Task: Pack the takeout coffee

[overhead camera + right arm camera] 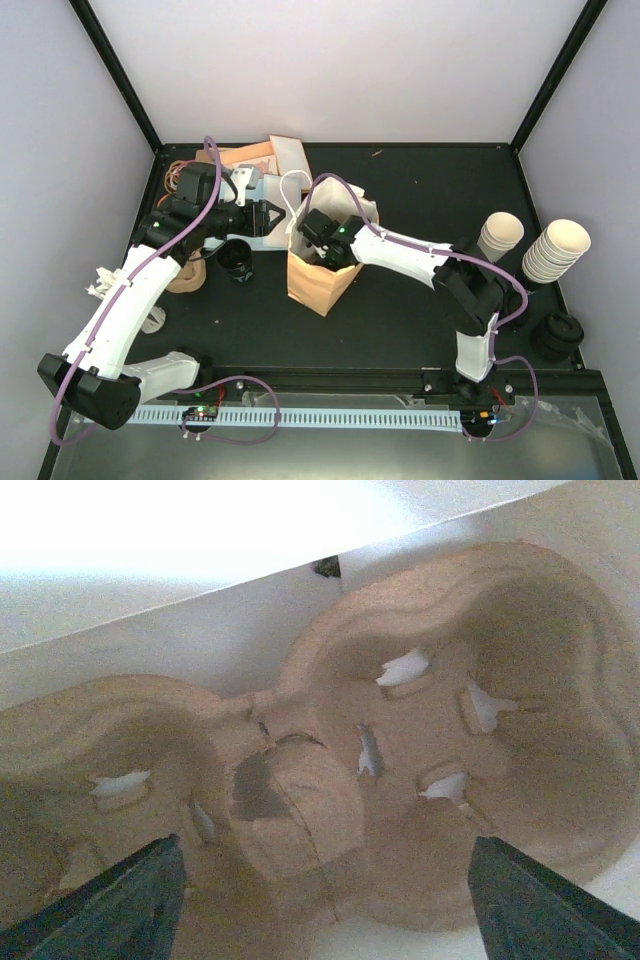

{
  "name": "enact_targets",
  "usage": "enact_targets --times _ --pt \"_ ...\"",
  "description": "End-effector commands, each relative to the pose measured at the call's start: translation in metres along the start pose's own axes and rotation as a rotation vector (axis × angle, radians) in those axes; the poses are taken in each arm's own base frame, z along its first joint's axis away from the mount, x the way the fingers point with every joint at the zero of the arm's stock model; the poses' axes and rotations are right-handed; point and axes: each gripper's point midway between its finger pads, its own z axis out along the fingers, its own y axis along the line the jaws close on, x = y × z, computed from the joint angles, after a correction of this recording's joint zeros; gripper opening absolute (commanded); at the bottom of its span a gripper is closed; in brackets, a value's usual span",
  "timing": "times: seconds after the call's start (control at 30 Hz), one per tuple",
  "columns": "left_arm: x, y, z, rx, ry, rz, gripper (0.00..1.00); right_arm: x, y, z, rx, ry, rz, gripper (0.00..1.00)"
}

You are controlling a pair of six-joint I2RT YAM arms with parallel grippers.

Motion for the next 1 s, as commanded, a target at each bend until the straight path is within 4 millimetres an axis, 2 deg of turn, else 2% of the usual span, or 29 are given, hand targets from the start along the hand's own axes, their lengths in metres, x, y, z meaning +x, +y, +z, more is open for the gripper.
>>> enact_targets --times 0.0,0.07,0.13,0.17,0.33,0.5,0.7,0.97 --pt "-0.016 -0.016 -0.014 0.054 -0.054 0.022 0.57 -0.007 -0.004 -0.020 0.009 -0.036 0.008 0.78" --pt "-0.016 -0.016 -0.015 0.055 -0.056 0.023 0.57 -0.007 -0.005 -0.021 0.008 -0.037 0.010 0.81" --pt "-0.015 -0.016 -0.015 0.055 -0.055 0.024 0.57 -0.008 -0.004 -0.025 0.001 -0.041 0.005 0.98" --pt "-0.016 -0.017 -0.016 0.055 -0.056 0.025 0.57 -0.008 -0.004 -0.026 0.001 -0.044 0.000 1.00" --pt "-0.015 -0.017 -0.015 0.061 -0.050 0.021 0.57 -0.011 -0.006 -0.039 -0.002 -0.057 -0.029 1.00" --pt "-0.012 -0.019 -0.014 0.073 -0.039 0.023 0.57 -0.021 -0.014 -0.067 0.014 -0.100 -0.011 1.00" --pt "-0.012 -0.021 -0.014 0.083 -0.035 0.025 0.57 -0.022 -0.027 -0.093 0.061 -0.110 0.010 1.00" --pt "-0.010 -0.025 -0.012 0.105 -0.027 0.040 0.61 -0.034 -0.041 -0.145 0.090 -0.203 0.042 1.00"
